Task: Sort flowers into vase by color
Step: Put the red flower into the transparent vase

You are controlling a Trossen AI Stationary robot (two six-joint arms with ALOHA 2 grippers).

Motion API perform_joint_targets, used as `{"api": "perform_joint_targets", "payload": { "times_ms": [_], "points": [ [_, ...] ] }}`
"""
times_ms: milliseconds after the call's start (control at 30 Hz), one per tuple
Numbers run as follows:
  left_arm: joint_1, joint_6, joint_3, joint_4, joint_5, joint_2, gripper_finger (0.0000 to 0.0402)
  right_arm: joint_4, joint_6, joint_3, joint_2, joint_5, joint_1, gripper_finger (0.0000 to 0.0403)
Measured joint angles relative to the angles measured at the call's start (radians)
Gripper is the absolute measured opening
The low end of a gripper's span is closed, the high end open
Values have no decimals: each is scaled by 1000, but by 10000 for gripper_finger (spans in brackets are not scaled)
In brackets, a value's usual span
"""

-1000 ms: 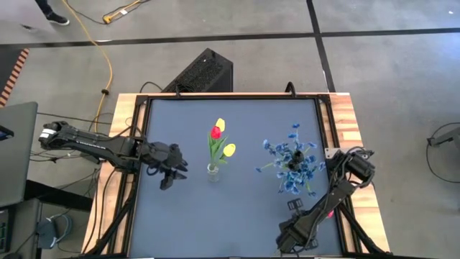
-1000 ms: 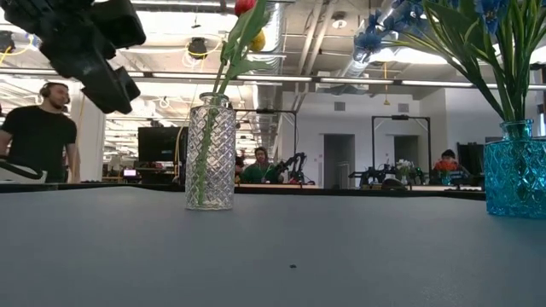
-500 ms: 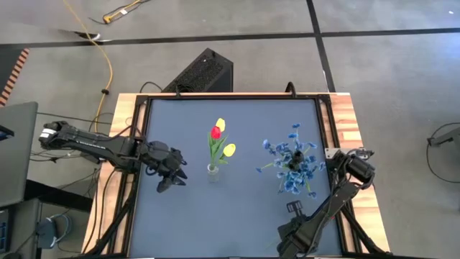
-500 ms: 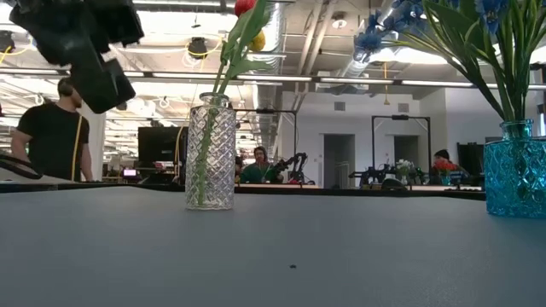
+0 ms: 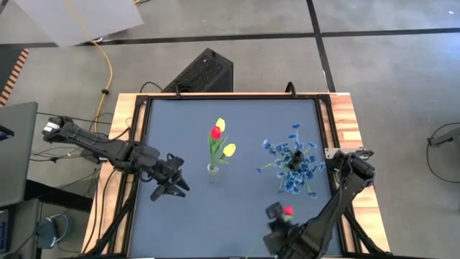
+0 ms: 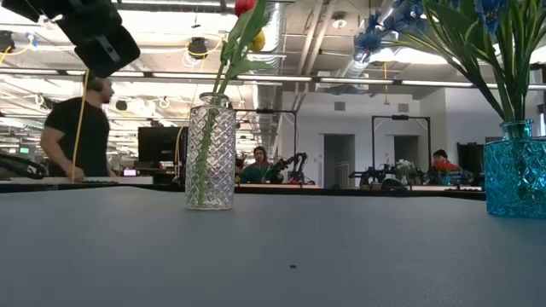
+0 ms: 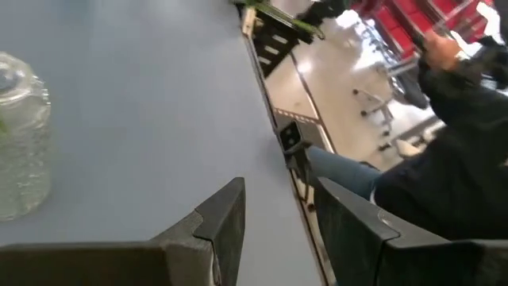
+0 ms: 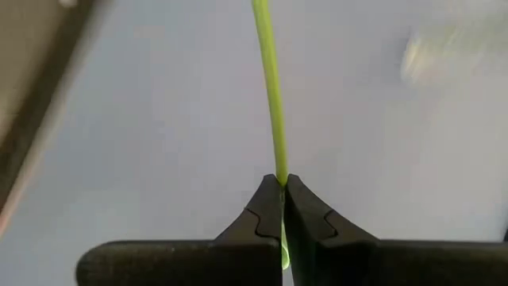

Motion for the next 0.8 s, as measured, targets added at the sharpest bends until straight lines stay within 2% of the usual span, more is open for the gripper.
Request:
{"api": "perform_joint_targets", "payload": {
  "times_ms": [200,367,567,667,800],
  "points": [
    [-37,4,0,0,-77,0,139,366,-431,48,-1,192,-13,25],
    [-49,-38,0,-1,-162,0,139,586,-801,48,-1,288,-58,25],
    [-49,-153,0,-2,-194,0,139,722,-1213,48,0,395,-130,26],
    [-49,-191,0,-1,-200,0,139,732,-1392,48,0,469,-170,26],
    [-50,-259,0,7,-269,0,139,732,-1579,48,1,587,-221,26]
  ]
}}
